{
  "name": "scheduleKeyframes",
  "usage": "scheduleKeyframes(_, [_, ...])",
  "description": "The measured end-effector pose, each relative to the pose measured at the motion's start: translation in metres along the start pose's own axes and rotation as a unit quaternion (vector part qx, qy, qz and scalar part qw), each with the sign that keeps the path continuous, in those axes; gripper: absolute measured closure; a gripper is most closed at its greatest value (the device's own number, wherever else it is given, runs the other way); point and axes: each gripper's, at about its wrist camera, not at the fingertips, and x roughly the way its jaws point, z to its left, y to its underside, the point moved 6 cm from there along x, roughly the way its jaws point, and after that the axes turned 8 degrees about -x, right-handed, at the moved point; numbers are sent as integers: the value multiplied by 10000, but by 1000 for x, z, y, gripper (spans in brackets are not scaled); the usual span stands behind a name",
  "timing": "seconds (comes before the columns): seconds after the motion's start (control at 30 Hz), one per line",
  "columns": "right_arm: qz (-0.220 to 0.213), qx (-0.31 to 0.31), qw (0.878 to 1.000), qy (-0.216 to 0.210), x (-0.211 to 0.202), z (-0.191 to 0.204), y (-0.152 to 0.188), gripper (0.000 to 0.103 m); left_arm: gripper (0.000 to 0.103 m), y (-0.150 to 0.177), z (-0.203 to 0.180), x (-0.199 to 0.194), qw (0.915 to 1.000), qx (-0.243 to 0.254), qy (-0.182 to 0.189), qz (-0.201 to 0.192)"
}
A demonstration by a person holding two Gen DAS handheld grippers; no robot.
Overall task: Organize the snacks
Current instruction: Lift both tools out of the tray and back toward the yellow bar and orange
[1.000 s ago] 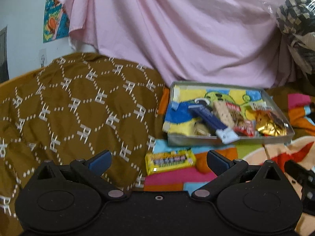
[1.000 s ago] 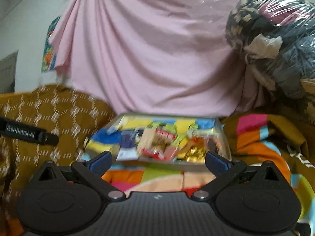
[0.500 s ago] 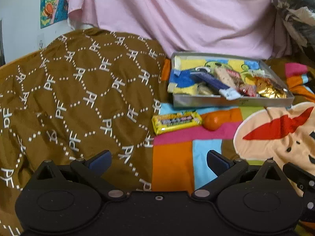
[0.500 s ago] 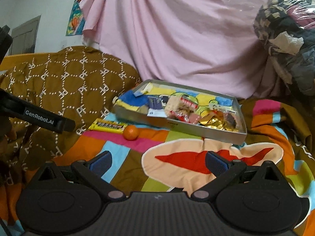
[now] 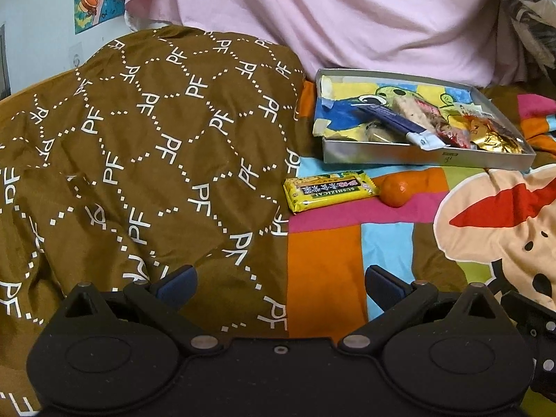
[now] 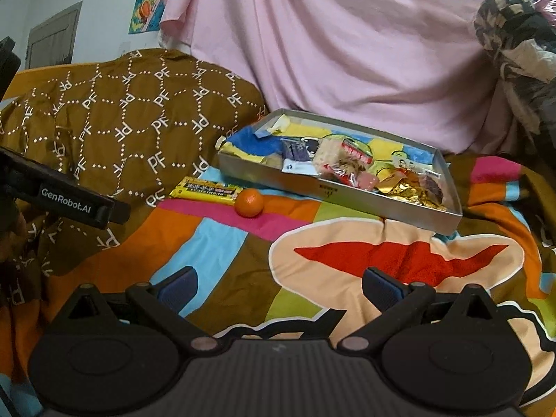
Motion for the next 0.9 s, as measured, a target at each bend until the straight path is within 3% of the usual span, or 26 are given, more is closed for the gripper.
scheduleKeyframes(0.53, [153, -205, 9995, -165, 14, 10, -1, 0, 1, -4, 0, 22, 9999, 30, -117, 96])
scheduleKeyframes(0.9, [-78, -372, 9992, -93, 34, 8, -13, 0, 1, -22, -4, 43, 9998, 2, -198, 50])
